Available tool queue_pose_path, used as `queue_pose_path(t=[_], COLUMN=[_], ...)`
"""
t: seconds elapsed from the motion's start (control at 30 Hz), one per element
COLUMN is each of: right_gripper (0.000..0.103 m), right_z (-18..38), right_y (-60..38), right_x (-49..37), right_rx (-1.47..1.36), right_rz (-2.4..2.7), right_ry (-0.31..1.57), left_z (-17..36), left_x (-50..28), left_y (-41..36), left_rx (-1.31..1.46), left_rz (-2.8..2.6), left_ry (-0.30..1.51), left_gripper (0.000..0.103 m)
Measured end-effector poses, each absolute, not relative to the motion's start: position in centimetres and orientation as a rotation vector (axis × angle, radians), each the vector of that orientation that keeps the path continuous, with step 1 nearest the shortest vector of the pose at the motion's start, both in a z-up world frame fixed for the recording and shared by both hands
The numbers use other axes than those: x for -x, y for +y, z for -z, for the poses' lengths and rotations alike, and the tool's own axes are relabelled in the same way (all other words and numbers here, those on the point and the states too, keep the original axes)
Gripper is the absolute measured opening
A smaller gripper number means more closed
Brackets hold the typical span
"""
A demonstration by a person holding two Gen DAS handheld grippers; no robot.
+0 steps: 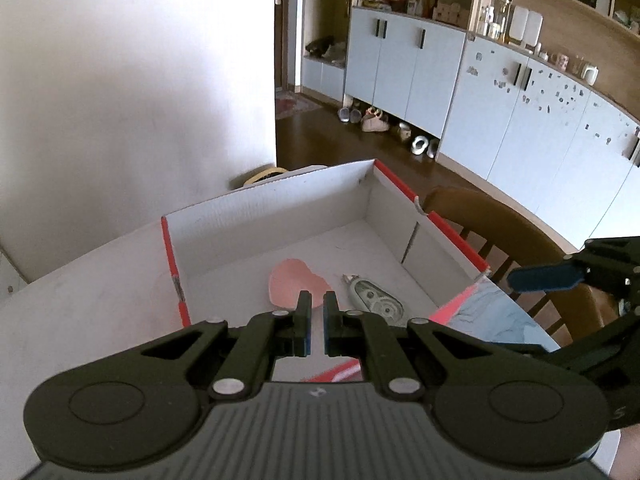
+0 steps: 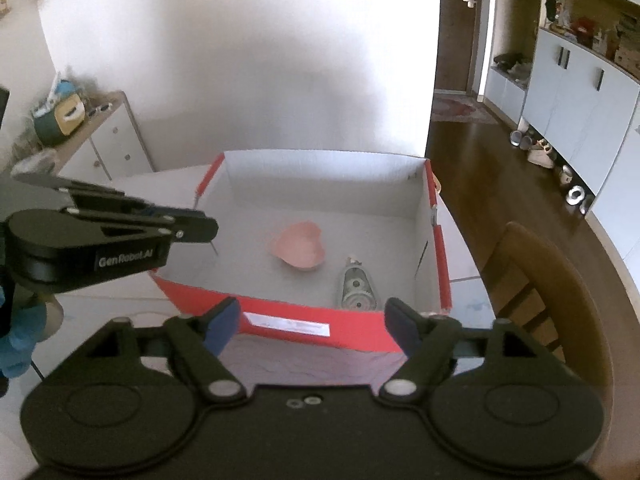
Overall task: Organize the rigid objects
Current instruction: 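Open both tools to release the dish and dispenser, then lift out, then grasp the pink pig figurine with the left tool while the right tool grasps the green highlighter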
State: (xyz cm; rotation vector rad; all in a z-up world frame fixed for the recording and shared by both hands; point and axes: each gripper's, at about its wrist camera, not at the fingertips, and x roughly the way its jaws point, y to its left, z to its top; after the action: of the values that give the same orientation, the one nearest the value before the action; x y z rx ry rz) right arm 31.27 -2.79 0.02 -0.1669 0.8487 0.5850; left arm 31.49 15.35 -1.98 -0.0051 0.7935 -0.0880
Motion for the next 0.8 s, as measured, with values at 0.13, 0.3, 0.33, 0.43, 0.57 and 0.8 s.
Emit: queue_pose_path(t=[0.13, 0.3, 0.33, 0.43, 0.57, 0.8], right_gripper=[0.085, 0.088, 0.089, 0.091, 0.093, 0.096], right_z=[-0.7, -1.2, -1.3, -1.5, -1.5, -0.9], right_y=[-3.6, -4.7, -4.9, -5.8, -6.5, -7.4], right_x=[-29.5, -27.4, -26.8, -25.3, -23.6, -20.9], right_rx=[0.142, 0.105, 0.098, 0.087, 0.084, 0.083], right_rz=[-0.598, -0.625, -0.632, -0.633, -0.621, -0.607], right_ry=[0.821, 0.786, 0.772, 0.732, 0.698, 0.684], left_z=[1.8, 1.9, 2.0, 2.1, 2.0, 1.9], left_x=[-29.3, -27.1, -26.6, -25.2, -23.3, -20.3], left_y=[15.5, 15.9, 16.0, 16.3, 16.5, 16.7], left_rx=[0.011, 0.026, 0.027, 0.046, 0.044, 0.028], left_rz=[0.098, 0.099, 0.098, 0.087, 0.075, 0.065], left_ry=[0.767, 0.750, 0.746, 0.748, 0.716, 0.669], left_gripper=[0.005, 0.006, 0.006, 0.007, 0.007, 0.007])
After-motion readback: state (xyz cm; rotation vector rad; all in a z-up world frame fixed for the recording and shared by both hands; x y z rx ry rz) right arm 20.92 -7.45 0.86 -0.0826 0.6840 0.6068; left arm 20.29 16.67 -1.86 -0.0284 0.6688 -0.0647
